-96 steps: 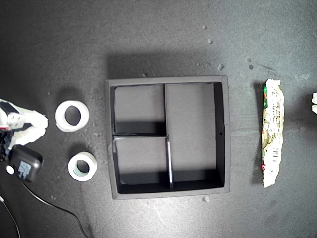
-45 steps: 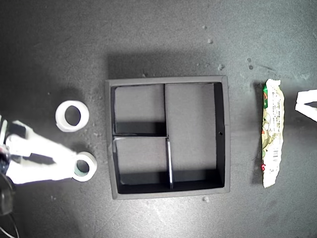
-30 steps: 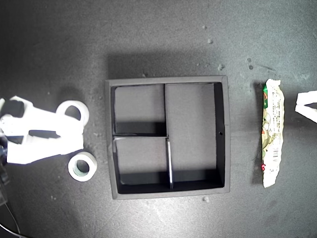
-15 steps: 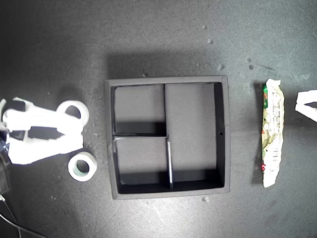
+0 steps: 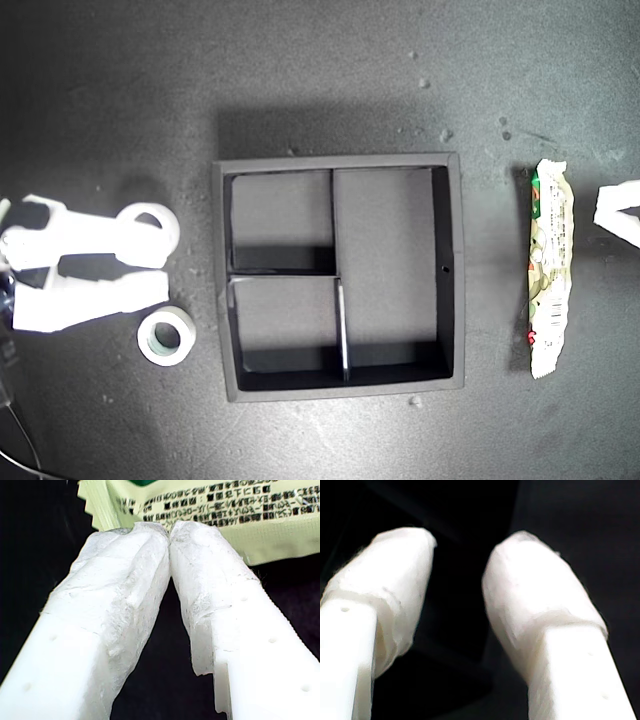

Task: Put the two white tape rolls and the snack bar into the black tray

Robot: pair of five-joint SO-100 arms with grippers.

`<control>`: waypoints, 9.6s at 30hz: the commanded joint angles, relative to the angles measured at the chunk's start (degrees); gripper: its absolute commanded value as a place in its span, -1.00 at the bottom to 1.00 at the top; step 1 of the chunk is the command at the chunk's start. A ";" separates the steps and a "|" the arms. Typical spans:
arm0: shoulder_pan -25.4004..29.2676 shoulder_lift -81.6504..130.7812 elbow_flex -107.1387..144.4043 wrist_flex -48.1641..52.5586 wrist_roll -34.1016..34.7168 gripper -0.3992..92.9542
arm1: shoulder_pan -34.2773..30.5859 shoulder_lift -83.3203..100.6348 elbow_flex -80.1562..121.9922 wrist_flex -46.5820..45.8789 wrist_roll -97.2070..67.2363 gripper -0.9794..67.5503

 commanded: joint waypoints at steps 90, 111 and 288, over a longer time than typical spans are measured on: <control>-0.70 -66.62 -51.42 39.90 5.80 -0.99 | -15.03 -101.07 -66.18 15.38 -41.22 -0.37; -1.49 -101.69 -110.92 65.30 15.73 -0.99 | -17.75 -101.07 -97.73 38.67 -48.87 -0.88; 29.18 -108.37 -71.72 37.35 -31.11 -0.76 | -8.00 -47.81 -64.25 33.22 -15.38 -0.98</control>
